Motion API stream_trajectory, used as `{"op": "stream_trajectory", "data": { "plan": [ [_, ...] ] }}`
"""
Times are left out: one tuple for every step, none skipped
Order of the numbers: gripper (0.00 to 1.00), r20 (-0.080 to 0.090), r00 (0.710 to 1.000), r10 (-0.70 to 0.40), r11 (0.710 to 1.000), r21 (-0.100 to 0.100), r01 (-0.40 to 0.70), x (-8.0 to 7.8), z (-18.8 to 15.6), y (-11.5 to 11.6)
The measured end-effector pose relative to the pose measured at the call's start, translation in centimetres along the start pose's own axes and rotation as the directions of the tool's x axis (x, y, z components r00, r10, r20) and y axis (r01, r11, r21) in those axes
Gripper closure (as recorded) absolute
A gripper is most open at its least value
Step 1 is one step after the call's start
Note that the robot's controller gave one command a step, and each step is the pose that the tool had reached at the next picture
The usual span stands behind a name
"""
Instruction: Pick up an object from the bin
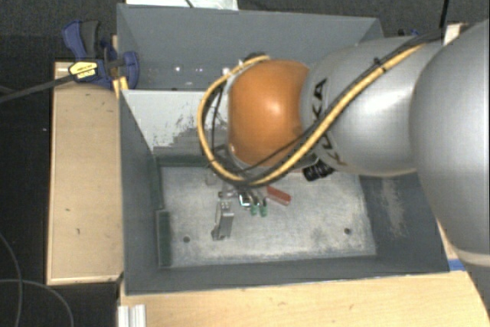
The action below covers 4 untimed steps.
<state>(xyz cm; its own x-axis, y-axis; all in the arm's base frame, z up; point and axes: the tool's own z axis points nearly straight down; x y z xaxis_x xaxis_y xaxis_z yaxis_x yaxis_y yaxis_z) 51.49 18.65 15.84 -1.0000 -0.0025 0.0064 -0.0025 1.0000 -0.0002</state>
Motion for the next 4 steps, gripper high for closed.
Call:
{"op": "stream_trajectory", "data": {
  "plan": [
    [0.00,0.008,1.000,0.005,1.000,-0.001,-0.005,-0.2,-0.4,-0.1],
    [1.00,0.006,0.999,-0.034,0.999,-0.001,0.034,3.5,8.8,-4.6],
    [1.00,0.006,0.999,-0.032,0.999,-0.001,0.032,3.5,8.8,-4.5],
    [0.00,0.011,0.970,0.244,0.970,-0.004,-0.244,1.1,2.4,-4.6]
  ]
}}
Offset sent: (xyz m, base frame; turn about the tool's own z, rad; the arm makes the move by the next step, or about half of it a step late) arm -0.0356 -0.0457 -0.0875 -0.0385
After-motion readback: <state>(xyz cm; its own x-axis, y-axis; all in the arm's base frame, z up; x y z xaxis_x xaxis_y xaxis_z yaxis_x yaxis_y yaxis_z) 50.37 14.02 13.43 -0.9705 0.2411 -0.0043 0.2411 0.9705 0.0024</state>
